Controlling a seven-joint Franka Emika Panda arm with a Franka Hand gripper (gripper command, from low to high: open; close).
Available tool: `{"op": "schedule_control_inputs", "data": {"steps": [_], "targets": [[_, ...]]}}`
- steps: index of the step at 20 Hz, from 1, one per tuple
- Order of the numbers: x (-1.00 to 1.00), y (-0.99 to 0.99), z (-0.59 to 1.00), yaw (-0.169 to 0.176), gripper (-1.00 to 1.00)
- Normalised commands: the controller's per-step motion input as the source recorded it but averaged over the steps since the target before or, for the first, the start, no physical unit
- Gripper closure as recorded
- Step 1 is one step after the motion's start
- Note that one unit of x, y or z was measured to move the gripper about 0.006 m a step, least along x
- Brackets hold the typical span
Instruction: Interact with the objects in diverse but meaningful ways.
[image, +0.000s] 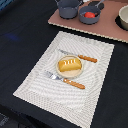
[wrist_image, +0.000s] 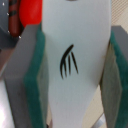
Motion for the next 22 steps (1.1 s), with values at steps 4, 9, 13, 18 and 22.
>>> {"op": "schedule_control_inputs", "data": {"steps": [4, 9, 13, 18, 22], "targets": [[0.53, 0.68, -0.01, 0.000, 1.00], [0.46, 0.69, -0.01, 0.000, 1.00], [0.40, 0.59, -0.03, 0.000, 1.00], [0.36, 0.51, -0.06, 0.000, 1.00], [0.35, 0.41, -0.01, 0.000, -1.00]]}}
